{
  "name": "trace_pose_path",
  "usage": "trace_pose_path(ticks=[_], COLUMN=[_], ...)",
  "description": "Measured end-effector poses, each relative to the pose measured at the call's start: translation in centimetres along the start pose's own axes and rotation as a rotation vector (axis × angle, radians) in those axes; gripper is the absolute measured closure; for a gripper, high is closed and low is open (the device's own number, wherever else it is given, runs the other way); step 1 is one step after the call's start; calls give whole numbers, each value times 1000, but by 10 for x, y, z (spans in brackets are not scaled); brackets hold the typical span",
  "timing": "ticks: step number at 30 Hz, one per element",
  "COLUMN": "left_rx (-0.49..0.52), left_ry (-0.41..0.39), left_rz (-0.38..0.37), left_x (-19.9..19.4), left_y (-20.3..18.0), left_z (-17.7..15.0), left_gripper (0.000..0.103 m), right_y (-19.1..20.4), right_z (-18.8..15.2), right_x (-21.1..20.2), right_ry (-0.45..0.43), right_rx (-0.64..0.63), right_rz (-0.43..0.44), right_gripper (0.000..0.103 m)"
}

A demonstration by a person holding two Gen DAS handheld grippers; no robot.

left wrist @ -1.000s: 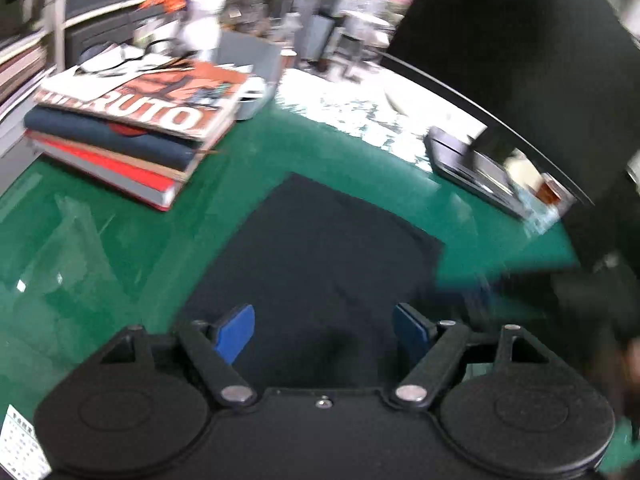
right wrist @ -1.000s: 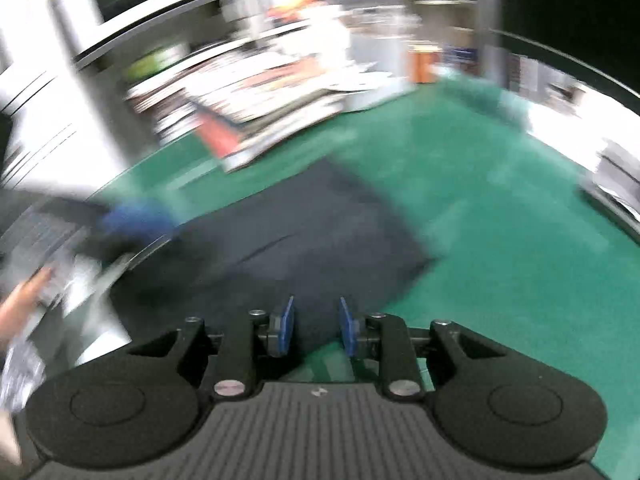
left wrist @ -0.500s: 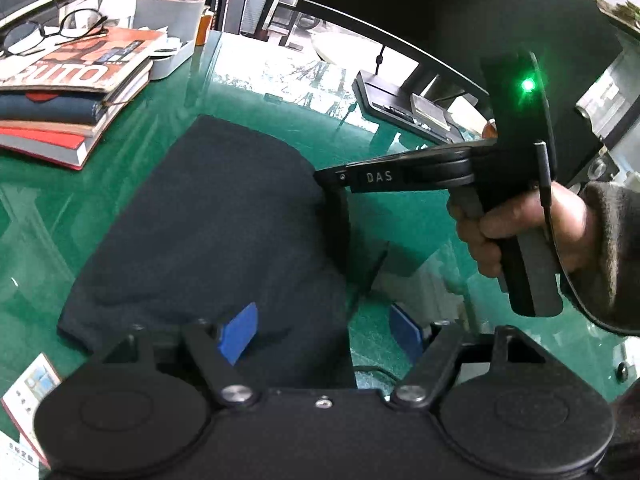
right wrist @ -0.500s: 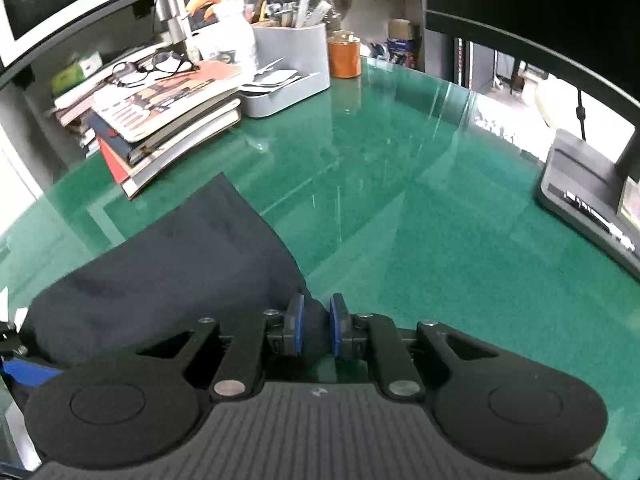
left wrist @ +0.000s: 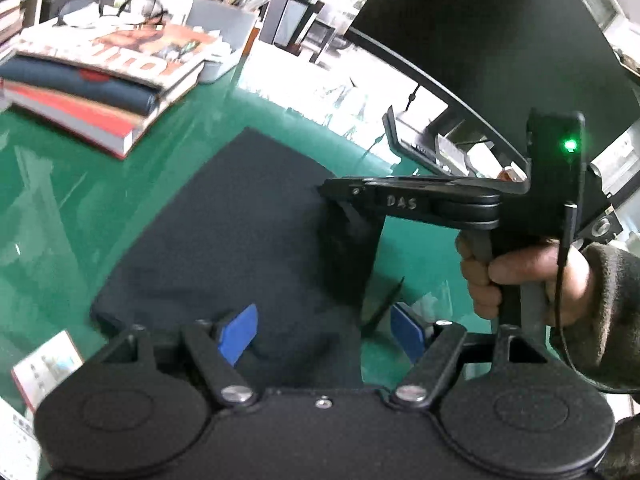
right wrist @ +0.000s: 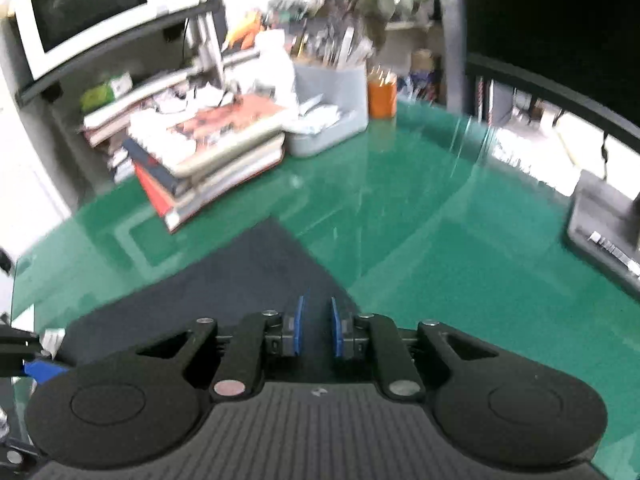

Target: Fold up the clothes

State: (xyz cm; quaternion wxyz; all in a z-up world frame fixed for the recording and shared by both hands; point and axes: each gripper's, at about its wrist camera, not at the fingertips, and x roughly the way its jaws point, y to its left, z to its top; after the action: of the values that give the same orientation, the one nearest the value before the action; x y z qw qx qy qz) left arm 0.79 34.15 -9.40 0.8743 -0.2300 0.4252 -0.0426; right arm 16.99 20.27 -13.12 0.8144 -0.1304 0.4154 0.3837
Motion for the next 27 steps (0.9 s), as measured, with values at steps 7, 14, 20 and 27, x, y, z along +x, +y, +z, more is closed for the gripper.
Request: trace_pose_path(ticks=[7,14,20,27], left_rx=[-4,-28,-52,-49], left_ry=[13,-70,-31,-9], left_rz=[15,35,51,41], left_x=[6,-15,-4,0], left_y=[0,6,15,16], left_z=[-5,2,-1,-5], left_gripper=[30,28,28,27], right_y=[-18,-17,8,16], right_z=[3,21,42,34], right_x=[0,-3,12,44], right_ry=[18,-40,-69,50], right_rx=[82,111,16,-20], right_rz=[8,36,63,18], right_gripper=[71,84,85,84])
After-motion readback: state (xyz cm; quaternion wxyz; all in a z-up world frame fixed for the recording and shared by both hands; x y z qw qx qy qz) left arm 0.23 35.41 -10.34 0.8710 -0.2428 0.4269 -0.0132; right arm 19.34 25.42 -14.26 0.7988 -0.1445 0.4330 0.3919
